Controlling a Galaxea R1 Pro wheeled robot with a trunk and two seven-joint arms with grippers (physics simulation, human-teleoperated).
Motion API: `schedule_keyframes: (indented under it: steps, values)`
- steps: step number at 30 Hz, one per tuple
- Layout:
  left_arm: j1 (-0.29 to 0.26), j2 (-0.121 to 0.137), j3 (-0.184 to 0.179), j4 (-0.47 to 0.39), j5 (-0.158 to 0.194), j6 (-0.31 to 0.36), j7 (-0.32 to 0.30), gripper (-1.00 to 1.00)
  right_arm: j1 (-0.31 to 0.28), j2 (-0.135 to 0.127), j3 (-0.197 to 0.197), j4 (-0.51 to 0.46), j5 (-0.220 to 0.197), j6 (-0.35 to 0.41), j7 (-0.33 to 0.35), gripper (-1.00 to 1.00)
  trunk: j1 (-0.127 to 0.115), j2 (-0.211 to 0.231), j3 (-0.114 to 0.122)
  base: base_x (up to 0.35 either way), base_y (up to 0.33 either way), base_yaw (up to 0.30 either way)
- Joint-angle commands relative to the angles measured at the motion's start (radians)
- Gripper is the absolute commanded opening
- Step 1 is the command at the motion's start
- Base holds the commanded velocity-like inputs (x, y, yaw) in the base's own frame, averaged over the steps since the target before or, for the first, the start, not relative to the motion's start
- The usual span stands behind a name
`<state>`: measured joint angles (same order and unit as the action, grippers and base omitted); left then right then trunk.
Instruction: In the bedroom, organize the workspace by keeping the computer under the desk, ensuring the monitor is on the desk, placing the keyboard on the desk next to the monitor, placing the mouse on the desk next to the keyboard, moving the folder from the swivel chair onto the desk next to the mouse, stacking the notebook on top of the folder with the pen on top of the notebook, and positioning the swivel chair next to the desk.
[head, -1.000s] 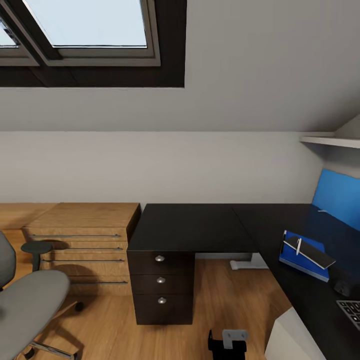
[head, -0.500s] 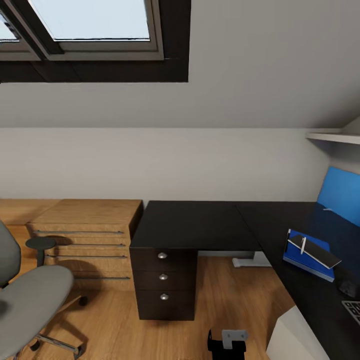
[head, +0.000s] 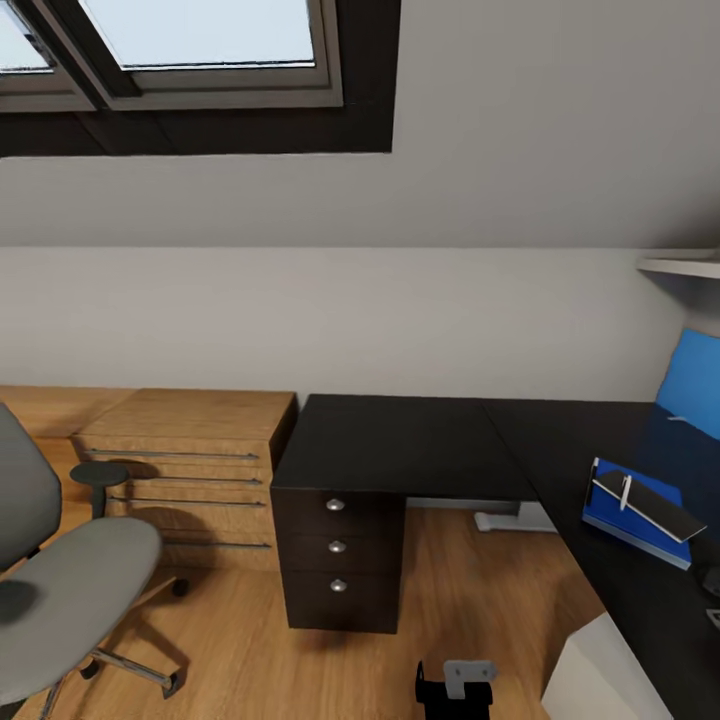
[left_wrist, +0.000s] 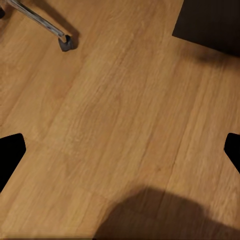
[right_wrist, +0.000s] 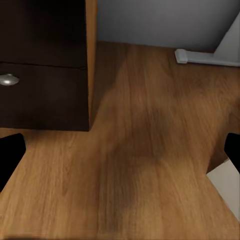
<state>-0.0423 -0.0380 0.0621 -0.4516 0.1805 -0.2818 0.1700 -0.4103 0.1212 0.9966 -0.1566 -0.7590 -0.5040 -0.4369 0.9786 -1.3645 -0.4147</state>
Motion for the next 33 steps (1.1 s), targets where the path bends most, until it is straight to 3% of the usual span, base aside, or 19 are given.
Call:
schedule_keyframes:
  steps: [1, 33]
  values:
    - [-0.001, -0.001, 0.002, 0.001, 0.005, -0.003, -0.001, 1.00, -0.001, 0.000, 0.009, 0.000, -0.006, -0.002, -0.005, 1.00, 0.000, -0.001, -0.003, 0.000, 0.000, 0.099]
    - [-0.001, -0.003, 0.000, 0.005, 0.004, -0.002, -0.003, 1.00, -0.001, -0.005, 0.001, 0.002, -0.008, -0.008, -0.005, 1.00, 0.000, -0.001, -0.045, 0.000, 0.000, 0.151]
